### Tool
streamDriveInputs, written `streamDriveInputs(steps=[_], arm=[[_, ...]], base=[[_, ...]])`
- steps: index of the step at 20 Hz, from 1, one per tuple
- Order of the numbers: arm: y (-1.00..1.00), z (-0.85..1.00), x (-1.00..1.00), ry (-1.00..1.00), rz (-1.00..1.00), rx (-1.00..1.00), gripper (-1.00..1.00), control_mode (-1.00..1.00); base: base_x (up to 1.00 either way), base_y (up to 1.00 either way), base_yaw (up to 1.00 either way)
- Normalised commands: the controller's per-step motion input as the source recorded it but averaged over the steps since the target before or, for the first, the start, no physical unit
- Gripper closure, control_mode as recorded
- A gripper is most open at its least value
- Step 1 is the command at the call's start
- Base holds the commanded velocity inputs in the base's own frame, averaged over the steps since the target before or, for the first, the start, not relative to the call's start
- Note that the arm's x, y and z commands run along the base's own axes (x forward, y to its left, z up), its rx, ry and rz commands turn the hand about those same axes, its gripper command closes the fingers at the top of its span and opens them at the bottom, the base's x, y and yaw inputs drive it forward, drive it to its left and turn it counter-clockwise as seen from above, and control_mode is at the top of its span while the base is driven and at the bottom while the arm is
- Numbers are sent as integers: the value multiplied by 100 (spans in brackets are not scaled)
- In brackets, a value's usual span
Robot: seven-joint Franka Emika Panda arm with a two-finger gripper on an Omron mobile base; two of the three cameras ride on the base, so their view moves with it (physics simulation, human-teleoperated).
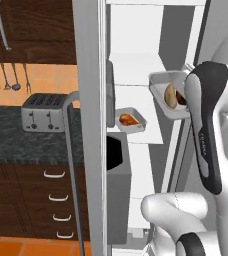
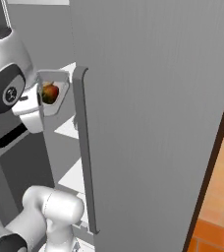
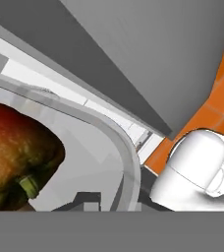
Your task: Take the meat container that has the chicken drumstick and place it on the second highest rack of the freezer. Then take the vegetable container that has the sweet potato and bell pepper and place it on the highest rack of the freezer.
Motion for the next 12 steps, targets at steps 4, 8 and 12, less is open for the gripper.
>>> streamDriveInputs(steps=[4,8,12], arm=[[0,7,57,-6,-7,0,100,-100],[0,7,81,0,-9,0,100,-100],[0,6,73,0,-4,0,100,-100]], base=[[0,0,0],[0,0,0],[0,0,0]])
